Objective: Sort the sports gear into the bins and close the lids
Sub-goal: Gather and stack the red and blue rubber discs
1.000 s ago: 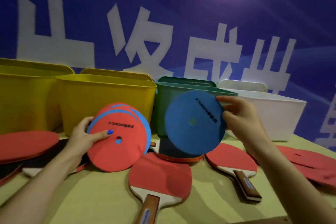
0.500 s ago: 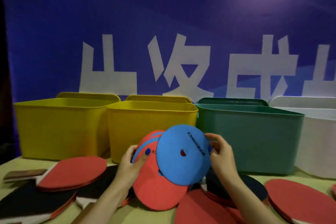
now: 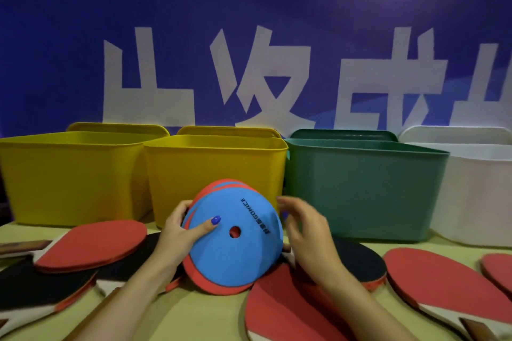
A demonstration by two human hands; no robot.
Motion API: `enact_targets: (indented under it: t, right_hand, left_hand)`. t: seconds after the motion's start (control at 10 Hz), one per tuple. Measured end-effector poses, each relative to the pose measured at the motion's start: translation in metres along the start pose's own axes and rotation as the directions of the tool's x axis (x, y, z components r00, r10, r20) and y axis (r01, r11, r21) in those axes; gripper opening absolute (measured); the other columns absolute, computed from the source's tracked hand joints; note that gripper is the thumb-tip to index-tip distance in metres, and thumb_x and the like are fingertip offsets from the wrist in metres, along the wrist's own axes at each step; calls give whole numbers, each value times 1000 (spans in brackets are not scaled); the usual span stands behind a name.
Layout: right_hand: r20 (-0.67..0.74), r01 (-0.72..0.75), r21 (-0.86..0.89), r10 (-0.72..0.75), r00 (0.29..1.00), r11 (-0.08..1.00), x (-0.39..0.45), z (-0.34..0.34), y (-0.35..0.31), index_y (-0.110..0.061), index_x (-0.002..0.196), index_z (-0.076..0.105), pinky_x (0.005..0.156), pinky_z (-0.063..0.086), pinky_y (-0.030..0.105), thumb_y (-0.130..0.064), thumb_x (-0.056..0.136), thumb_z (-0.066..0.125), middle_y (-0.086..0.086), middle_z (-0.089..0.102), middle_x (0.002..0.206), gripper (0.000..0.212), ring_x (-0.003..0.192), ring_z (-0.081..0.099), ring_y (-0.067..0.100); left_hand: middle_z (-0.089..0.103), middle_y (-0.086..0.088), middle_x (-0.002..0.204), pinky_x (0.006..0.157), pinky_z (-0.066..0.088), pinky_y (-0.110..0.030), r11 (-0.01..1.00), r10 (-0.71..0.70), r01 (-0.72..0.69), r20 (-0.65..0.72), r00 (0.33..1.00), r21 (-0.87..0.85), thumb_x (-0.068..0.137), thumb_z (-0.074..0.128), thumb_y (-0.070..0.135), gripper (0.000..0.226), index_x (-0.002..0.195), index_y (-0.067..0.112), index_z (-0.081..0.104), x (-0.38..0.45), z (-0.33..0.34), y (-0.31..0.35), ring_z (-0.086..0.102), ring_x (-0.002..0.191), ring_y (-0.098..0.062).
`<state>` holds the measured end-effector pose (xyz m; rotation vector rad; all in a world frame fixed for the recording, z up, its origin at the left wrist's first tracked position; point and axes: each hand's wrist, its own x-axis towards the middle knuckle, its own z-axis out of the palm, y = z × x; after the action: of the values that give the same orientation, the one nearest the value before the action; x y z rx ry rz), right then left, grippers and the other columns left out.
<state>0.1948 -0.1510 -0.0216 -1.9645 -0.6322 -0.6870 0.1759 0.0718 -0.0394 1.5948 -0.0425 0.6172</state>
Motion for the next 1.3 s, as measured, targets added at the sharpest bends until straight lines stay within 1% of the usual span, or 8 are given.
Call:
enact_targets:
  t: [0.2,0.3,0.4,0.6,0.8,1.0,1.2,1.3]
  right_hand:
    - [-278,13,-198,-69,958,980,-12,-56,-13,-8,95,68,83,44,22,14,78,50,3,66,90,33,89,63,24]
    - [-46,-19,-537,-7,999,843,-27,-91,-5,-14,105,68,88,44,41,2,81,56,6,66,104,31,101,57,31]
    - [78,-79,-672,177,981,737,-44,-139,11,-21,115,64,92,42,38,-6,84,55,2,64,113,35,109,55,26]
    - [-38,-234,-914,504,863,331,-74,-246,58,-24,132,48,96,42,37,-27,88,51,5,54,129,44,118,48,27]
    - [-195,-442,-874,684,703,205,-98,-296,96,-14,125,50,85,46,36,-34,90,49,12,57,117,41,105,55,30]
    - [-197,-440,-880,707,679,178,-98,-288,91,-11,90,56,55,37,23,-28,89,47,-1,51,69,19,67,52,16]
    - [-132,-316,-946,797,590,77,-99,-297,72,-23,137,42,83,51,26,-15,92,43,4,57,126,47,101,57,19]
    - [-180,-277,-961,792,584,-14,-105,-304,61,-22,108,56,69,47,21,-23,92,51,-1,60,93,17,77,54,10]
  left_hand:
    - [66,2,96,55,53,-22,999,-38,39,13,999,-24,74,78,10,31,93,22,57,-5,1,2,64,85,-18]
    - [65,4,95,54,53,-19,998,-39,39,11,999,-44,76,75,7,29,92,21,56,-6,-1,3,62,81,-13]
    - [65,-1,101,69,54,-33,995,-72,72,4,997,-74,75,74,6,31,96,20,57,-2,-8,-5,62,86,-20]
    - [66,-1,100,75,52,-44,968,-182,185,38,983,-167,75,76,7,42,109,24,58,13,-14,-31,64,85,-26]
    - [71,8,103,72,53,-62,963,-209,199,-36,977,-180,50,92,40,66,109,43,64,102,-65,-169,69,97,-18]
    - [63,2,96,74,52,-42,966,-207,208,16,978,-152,75,75,5,39,103,27,58,-2,-2,-6,61,81,-23]
    - [58,-8,114,83,50,-52,966,-191,191,17,981,-172,74,76,7,52,119,20,54,-7,1,5,58,96,-33]
    - [57,-8,116,84,50,-52,968,-197,196,11,980,-155,74,76,7,48,114,22,53,-7,0,5,57,98,-33]
